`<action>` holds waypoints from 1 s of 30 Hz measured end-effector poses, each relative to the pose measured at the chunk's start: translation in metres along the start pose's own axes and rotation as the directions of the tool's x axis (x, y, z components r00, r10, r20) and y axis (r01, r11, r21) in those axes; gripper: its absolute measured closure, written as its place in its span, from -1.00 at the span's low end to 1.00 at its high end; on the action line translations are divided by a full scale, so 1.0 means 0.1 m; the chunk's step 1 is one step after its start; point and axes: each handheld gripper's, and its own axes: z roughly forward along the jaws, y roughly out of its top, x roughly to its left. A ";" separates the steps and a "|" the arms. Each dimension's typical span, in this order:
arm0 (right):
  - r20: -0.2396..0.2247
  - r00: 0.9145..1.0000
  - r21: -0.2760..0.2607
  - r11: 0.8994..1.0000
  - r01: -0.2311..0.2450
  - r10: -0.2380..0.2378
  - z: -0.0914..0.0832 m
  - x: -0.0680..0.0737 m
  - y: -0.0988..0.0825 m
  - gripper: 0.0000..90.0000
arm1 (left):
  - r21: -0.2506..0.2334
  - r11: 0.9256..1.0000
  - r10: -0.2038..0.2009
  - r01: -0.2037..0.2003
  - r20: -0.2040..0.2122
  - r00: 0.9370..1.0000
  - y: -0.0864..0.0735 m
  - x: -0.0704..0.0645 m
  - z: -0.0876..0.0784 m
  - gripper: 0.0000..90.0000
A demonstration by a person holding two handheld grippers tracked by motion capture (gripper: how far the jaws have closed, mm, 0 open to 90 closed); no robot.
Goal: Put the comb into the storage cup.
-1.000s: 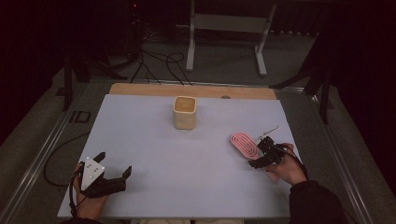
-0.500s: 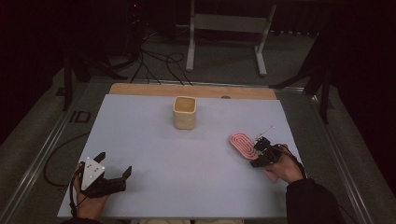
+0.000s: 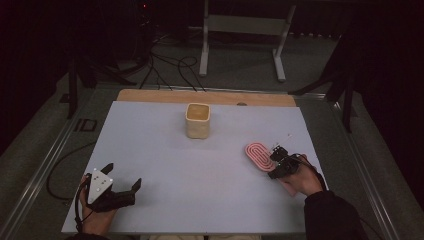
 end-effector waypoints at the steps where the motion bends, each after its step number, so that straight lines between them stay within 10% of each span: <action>1: -0.005 1.000 0.005 1.000 -0.008 0.008 0.00 -0.01 0.01 0.45 | 0.000 1.000 0.000 0.000 0.000 1.000 0.00 0.00 0.00 -1.00; 12: 0.017 1.000 0.046 0.999 -0.009 0.008 0.00 0.02 0.06 0.51 | 0.003 1.000 0.001 -0.001 -0.001 1.000 0.00 0.00 0.00 -1.00; 30: 0.020 0.999 -0.080 0.996 -0.023 0.025 -0.04 0.05 -0.06 0.55 | 0.024 1.000 0.007 -0.007 0.006 1.000 -0.02 -0.02 0.03 -1.00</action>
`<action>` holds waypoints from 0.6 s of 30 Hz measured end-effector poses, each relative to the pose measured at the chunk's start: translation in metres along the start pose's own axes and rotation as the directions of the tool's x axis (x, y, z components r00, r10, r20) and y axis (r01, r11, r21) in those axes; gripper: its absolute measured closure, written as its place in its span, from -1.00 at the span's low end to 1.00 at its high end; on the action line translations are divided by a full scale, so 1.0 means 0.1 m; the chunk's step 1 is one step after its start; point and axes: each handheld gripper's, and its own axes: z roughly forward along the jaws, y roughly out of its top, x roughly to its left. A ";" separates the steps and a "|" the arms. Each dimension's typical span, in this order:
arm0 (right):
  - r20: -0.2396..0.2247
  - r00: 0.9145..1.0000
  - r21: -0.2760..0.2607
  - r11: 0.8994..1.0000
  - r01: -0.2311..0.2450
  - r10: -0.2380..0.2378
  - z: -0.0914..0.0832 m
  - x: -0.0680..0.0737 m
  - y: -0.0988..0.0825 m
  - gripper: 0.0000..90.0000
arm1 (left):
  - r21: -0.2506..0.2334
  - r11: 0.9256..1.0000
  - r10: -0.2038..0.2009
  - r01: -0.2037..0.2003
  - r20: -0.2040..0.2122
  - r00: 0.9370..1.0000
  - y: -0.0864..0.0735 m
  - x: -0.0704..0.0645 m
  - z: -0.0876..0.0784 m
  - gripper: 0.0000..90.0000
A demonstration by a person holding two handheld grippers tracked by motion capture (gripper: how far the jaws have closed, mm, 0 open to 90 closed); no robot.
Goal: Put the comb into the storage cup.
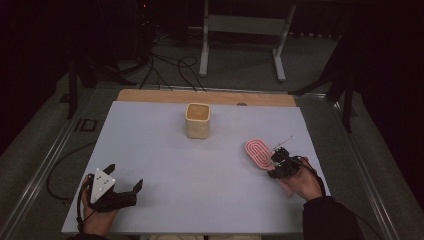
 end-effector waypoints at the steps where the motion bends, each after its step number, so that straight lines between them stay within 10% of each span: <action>1: 0.007 1.000 -0.014 1.000 0.002 -0.002 -0.01 0.01 -0.01 0.55 | 0.000 1.000 -0.001 0.001 0.001 1.000 0.00 0.00 0.00 -1.00; 11: -0.039 0.999 -0.191 0.981 -0.034 0.027 -0.11 0.16 -0.08 0.55 | 0.011 1.000 0.001 -0.001 0.010 1.000 -0.02 -0.02 0.01 -1.00; 18: -0.053 0.998 -0.322 0.946 -0.040 0.024 -0.25 0.22 -0.17 0.55 | 0.022 1.000 -0.001 0.000 0.021 1.000 -0.03 -0.03 0.02 -1.00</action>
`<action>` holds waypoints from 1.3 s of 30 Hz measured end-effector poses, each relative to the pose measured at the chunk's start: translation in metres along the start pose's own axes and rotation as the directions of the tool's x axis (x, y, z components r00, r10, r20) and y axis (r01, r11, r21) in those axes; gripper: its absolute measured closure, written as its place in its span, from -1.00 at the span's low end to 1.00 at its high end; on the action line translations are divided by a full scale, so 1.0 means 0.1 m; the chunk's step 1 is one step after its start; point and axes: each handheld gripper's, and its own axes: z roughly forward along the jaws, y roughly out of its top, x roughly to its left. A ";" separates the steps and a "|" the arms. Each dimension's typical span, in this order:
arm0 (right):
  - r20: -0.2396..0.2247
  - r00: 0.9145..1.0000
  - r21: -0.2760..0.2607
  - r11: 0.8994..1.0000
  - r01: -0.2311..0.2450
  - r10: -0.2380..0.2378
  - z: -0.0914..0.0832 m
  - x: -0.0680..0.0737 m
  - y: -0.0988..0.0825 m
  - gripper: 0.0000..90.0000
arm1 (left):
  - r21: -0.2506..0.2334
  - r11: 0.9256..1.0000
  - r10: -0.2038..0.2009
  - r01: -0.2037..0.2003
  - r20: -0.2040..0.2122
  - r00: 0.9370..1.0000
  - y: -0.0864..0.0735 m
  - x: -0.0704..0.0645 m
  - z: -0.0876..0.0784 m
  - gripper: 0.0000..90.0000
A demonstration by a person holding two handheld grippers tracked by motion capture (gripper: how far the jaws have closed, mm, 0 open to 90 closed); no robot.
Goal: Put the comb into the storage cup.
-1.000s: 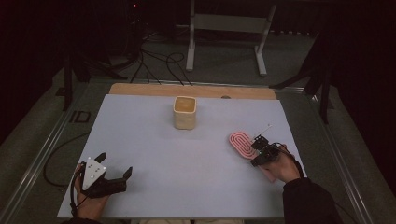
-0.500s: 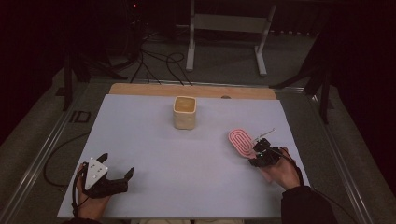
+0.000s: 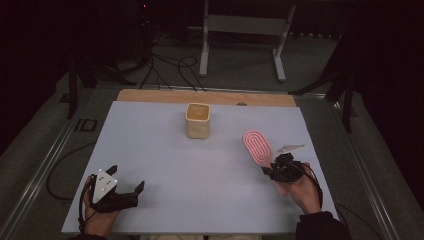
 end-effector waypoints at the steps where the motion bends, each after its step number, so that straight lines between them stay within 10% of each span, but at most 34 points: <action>1: -0.001 1.000 -0.008 1.000 0.002 -0.002 -0.01 0.01 -0.01 0.55 | 0.000 1.000 0.001 -0.001 0.002 1.000 0.00 0.00 0.00 -1.00; 39: -0.103 0.982 -0.149 0.978 0.145 -0.161 0.04 0.45 0.46 0.55 | 0.011 1.000 0.019 -0.019 0.035 0.999 0.20 -0.15 0.08 -1.00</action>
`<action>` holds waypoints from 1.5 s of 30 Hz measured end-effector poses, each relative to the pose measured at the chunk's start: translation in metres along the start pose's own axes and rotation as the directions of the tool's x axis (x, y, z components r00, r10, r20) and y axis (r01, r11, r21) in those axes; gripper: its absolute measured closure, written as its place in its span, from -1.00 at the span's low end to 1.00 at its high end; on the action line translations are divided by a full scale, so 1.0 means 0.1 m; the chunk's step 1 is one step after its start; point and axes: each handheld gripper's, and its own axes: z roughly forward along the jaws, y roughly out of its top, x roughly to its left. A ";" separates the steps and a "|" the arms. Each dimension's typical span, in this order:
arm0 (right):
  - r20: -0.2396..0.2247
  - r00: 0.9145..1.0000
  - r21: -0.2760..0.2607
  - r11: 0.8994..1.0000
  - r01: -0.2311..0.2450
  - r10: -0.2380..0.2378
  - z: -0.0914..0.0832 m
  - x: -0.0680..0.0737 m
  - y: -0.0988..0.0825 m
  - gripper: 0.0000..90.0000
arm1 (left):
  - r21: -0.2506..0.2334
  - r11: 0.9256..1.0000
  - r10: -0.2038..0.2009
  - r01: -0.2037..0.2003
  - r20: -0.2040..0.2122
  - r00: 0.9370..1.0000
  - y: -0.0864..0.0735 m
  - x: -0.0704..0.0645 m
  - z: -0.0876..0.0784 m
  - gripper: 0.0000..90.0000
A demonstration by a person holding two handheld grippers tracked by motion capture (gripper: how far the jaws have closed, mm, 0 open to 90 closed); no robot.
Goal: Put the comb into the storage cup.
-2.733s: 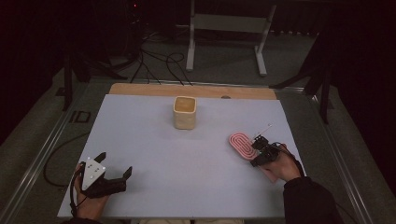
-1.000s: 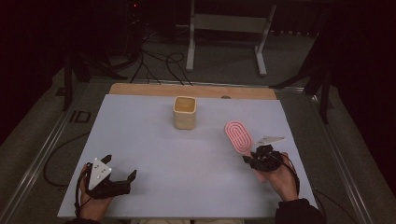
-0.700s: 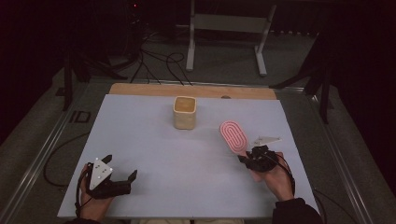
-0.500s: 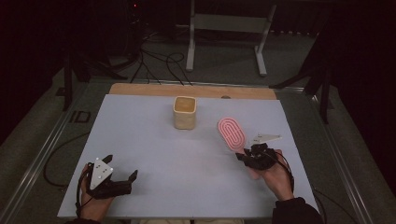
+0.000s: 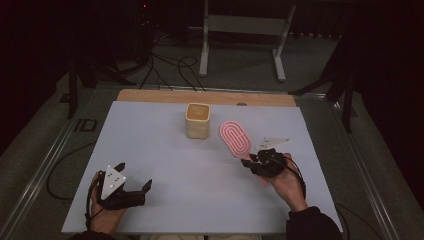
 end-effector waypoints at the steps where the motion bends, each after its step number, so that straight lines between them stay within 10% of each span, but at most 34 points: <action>1: -0.004 1.000 0.002 1.000 0.009 -0.009 0.02 0.02 0.01 0.55 | 0.002 1.000 0.000 0.000 0.002 1.000 0.01 0.00 0.01 -1.00; 45: -0.047 0.995 -0.025 0.996 0.088 -0.089 0.20 0.32 0.14 0.55 | -0.036 0.999 0.007 -0.004 0.086 0.996 0.71 -0.37 0.47 -1.00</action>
